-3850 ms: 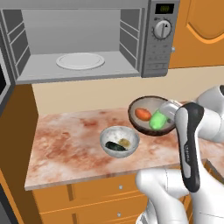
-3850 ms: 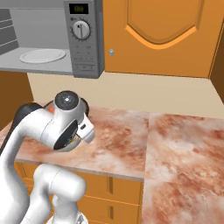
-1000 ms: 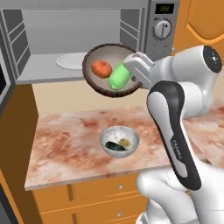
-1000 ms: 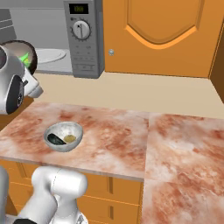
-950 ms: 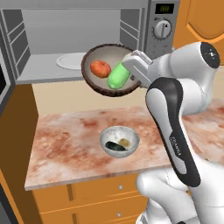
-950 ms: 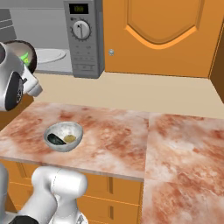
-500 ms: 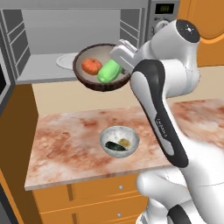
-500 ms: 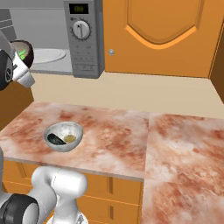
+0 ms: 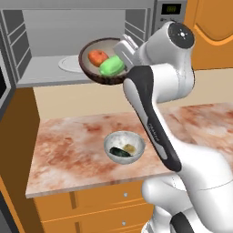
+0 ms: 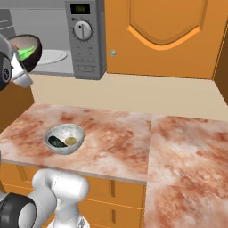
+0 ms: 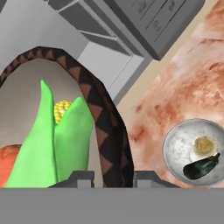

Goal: Place the bowl containing the squash and corn in the microwave. Close the microwave door and press the start button to microwave the meal.

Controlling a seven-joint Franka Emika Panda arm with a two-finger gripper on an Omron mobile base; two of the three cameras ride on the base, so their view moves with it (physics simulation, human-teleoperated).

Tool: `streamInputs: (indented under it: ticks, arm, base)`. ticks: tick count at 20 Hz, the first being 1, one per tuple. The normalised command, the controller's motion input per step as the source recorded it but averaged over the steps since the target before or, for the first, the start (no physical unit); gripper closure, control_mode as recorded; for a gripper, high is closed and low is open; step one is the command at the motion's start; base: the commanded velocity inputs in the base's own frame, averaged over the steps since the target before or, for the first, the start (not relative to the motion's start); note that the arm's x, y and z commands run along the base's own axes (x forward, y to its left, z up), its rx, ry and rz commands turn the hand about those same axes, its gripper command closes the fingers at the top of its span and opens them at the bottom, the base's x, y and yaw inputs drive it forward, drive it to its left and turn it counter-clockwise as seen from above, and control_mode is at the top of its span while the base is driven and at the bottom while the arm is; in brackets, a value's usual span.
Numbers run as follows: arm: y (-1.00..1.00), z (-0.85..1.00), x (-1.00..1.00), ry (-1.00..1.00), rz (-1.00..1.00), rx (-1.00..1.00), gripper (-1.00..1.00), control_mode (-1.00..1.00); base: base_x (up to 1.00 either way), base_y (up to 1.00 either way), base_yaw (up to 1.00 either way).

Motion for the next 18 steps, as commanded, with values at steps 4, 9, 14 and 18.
streamInputs:
  ticks: [4, 9, 14, 18]
  arm:
    - [0.06, 0.0, 0.22, 0.03, -0.12, 0.18, 1.0, -1.0]
    - [0.04, 0.0, 0.13, 0.09, -0.09, 0.18, 1.0, -1.0]
    - [0.17, 0.01, 0.12, 0.1, -0.05, 0.12, 1.0, -1.0]
    - [0.17, 0.06, 0.18, 0.03, -0.02, 0.05, 1.0, -1.0]
  base:
    - [0.0, 0.0, 0.0]
    - [0.0, 0.0, 0.0]
    - [0.0, 0.0, 0.0]
    - [0.0, 0.0, 0.0]
